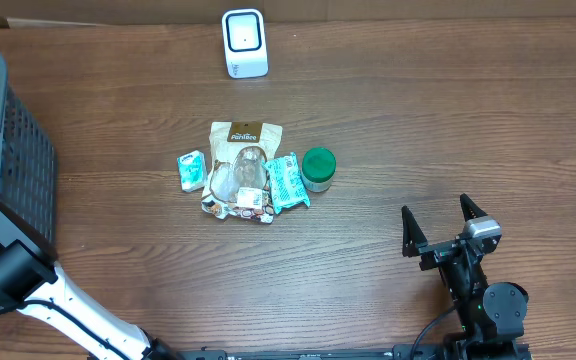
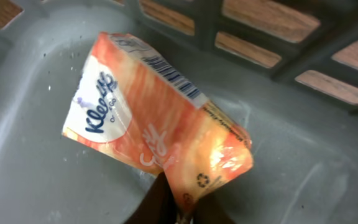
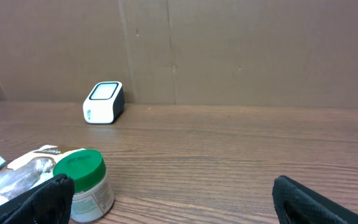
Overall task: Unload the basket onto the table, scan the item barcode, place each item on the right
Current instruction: 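Carry the orange tissue pack forward and drop it behind the jar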
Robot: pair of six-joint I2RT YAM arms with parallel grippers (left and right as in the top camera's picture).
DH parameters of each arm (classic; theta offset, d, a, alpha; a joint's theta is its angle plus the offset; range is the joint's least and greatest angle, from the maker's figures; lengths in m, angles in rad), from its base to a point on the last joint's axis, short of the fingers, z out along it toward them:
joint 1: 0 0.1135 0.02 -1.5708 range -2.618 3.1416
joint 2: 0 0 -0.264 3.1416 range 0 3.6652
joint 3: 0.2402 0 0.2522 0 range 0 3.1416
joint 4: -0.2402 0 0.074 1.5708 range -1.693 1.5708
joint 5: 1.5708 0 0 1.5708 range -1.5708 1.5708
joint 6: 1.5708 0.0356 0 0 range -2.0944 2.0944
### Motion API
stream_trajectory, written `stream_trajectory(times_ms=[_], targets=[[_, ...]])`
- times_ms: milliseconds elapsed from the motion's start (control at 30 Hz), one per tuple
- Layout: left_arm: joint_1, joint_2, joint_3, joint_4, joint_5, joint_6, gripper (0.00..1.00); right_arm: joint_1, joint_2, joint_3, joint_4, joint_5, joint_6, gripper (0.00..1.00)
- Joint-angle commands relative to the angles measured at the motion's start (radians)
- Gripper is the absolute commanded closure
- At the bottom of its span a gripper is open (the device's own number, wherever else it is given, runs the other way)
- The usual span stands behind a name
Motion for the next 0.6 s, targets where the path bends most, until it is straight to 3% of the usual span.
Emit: stream_trajectory(times_ms=[0, 200, 567], targets=[[0.000, 0.057, -0.006, -0.022, 0.008, 0.004, 0.96, 0.006, -0.008, -0.011, 0.004, -0.004, 0.005, 0.00], [0.000, 0.010, -0.006, -0.066, -0.002, -0.050, 0.96, 0.006, -0.008, -0.011, 0.004, -0.004, 0.005, 0.00], [0.000, -0.232, -0.006, -0.184, -0.072, -0.181, 0.96, 0.006, -0.008, -0.011, 0.004, -0.004, 0.005, 0.00]])
